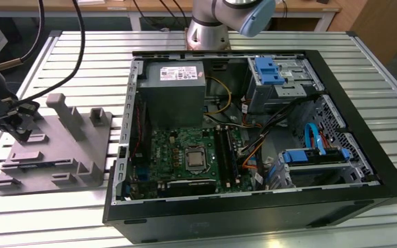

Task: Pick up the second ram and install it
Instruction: 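Reach for the second ram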

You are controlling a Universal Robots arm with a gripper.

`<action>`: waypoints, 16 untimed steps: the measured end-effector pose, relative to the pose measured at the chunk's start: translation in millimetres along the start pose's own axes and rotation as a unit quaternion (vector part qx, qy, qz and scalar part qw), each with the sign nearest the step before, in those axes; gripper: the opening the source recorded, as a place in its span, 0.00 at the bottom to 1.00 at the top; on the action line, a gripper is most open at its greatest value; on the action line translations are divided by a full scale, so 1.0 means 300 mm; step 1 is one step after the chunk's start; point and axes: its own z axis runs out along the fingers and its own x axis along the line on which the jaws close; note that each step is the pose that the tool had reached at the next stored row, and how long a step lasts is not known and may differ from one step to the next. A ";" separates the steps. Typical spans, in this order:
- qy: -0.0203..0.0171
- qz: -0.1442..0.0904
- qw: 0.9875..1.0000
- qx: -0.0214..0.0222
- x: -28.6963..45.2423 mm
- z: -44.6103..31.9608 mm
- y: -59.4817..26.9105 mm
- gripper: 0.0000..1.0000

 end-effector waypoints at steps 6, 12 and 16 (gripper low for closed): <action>0.000 0.000 1.000 0.001 0.000 0.015 -0.006 0.10; 0.000 0.000 1.000 0.002 0.001 0.029 -0.011 0.10; 0.000 0.000 1.000 0.002 0.001 0.037 -0.014 0.10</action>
